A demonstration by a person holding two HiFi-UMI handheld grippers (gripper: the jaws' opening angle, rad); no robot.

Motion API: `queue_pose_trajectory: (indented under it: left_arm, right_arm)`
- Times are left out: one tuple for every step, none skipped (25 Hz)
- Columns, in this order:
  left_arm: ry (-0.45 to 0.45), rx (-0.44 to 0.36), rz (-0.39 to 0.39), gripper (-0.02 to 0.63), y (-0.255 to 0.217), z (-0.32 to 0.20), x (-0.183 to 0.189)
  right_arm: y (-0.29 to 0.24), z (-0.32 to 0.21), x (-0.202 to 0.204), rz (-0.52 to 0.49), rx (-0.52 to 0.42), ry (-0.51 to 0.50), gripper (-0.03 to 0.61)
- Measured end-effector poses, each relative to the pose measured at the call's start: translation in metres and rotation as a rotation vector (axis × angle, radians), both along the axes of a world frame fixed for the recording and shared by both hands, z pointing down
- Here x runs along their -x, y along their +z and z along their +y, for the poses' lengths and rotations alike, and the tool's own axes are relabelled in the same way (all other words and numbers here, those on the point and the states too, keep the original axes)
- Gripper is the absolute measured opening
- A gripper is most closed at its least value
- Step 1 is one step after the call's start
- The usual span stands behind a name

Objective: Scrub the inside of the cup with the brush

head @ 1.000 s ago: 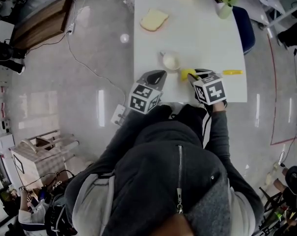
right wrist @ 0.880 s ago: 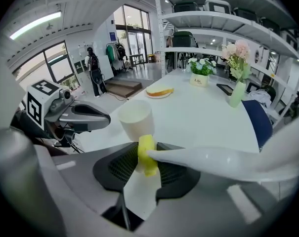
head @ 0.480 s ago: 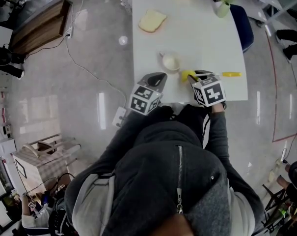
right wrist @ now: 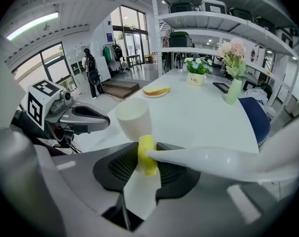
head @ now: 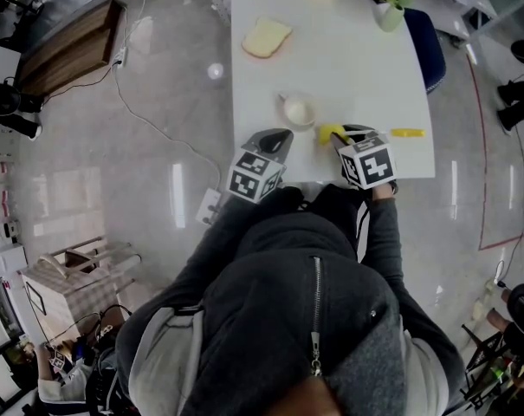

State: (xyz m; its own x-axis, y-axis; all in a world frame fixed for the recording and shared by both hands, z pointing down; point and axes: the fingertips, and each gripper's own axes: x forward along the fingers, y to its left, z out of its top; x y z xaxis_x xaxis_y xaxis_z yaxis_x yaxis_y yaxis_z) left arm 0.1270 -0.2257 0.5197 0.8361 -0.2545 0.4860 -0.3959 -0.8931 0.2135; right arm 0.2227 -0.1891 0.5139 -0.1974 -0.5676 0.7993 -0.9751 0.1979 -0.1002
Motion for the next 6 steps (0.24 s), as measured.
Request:
queue_pose_trajectory:
  left_arm:
    - [-0.003,0.001,-0.002,0.009,0.0002,-0.0002,0.0004]
    - [-0.005,0.001,-0.004,0.009,0.0006,-0.0004,0.0002]
    - [-0.007,0.002,-0.005,0.009,0.0012,-0.0004,-0.0005]
    - [-0.008,0.003,-0.006,0.009,0.0019,-0.0003,-0.0013]
    - [-0.008,0.004,-0.007,0.009,0.0028,-0.0002,-0.0021]
    - [-0.009,0.005,-0.008,0.009,0.0036,-0.0001,-0.0028]
  right_arm:
    - [-0.0002,-0.0001,0.0000,0.000,-0.002,0.000,0.118]
    - [-0.0006,-0.0003,-0.0001,0.000,-0.005,0.000,0.118]
    - [-0.0012,-0.0005,-0.0002,-0.001,-0.009,0.000,0.118]
    - [-0.0015,-0.0004,-0.0005,-0.001,-0.012,0.001,0.118]
    - [-0.0017,-0.0001,-0.0009,-0.001,-0.012,0.004,0.118]
    - [-0.0017,0.0003,-0.0013,-0.001,-0.013,0.007,0.118]
